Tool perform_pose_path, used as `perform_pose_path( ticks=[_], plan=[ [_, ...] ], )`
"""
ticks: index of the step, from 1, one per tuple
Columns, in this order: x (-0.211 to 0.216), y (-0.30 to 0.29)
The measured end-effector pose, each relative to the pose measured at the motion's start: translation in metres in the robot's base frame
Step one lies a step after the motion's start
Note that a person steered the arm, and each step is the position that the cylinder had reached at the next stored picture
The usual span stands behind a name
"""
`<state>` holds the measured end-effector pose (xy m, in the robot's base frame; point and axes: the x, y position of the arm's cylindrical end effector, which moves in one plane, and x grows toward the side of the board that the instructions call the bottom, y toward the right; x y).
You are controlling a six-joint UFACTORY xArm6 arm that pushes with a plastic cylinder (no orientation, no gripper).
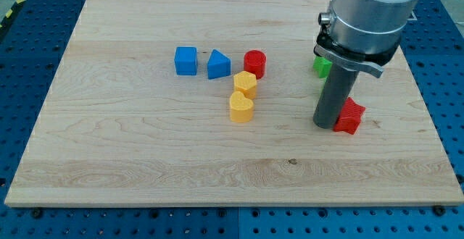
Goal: Move the red circle to the top of the green star
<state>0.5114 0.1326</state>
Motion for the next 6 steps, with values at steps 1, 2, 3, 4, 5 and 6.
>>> perform_pose_path(
  ticks=[1, 2, 3, 4, 5, 6],
  plan=[
    [-0.001, -0.031],
    [-0.019, -0.064],
    [-0.038, -0.073],
    [-0.050, -0.084],
    [-0.078, -0.096],
    [-0.090, -0.102]
  ],
)
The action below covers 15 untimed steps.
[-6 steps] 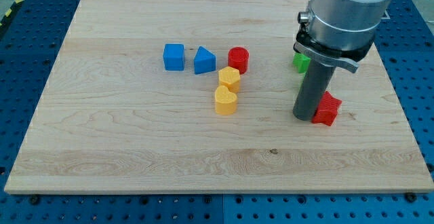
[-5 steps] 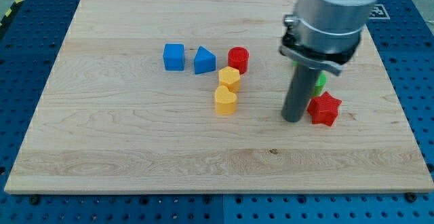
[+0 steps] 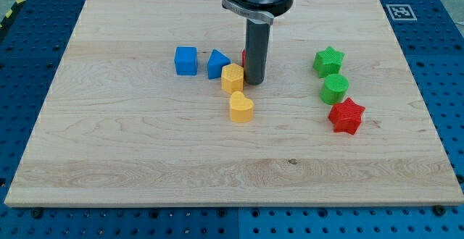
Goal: Move the red circle to the top of the green star
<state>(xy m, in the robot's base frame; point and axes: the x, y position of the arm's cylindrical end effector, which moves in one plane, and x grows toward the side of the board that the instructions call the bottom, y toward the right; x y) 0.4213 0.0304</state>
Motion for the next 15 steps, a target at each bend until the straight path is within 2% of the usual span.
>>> perform_pose_path(
  ticks=[3, 4, 5, 7, 8, 13, 15],
  plan=[
    [-0.042, -0.007],
    [-0.048, -0.048],
    [-0.076, -0.079],
    [-0.075, -0.079],
    [-0.075, -0.069],
    [-0.075, 0.060],
    [-0.075, 0.069]
  ],
)
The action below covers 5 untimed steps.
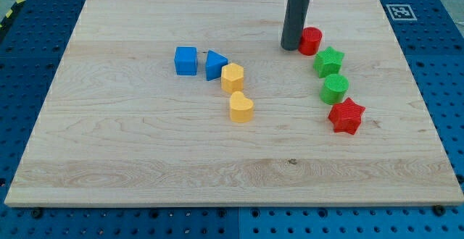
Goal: Move the red circle to the top of the green star
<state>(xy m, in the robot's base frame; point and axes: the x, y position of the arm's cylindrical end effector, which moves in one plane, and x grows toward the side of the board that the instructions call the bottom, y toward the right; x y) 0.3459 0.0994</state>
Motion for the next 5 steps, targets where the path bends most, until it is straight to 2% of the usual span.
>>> perform_pose_path(
  ticks=[5],
  plan=[
    [-0.003, 0.025]
  ],
)
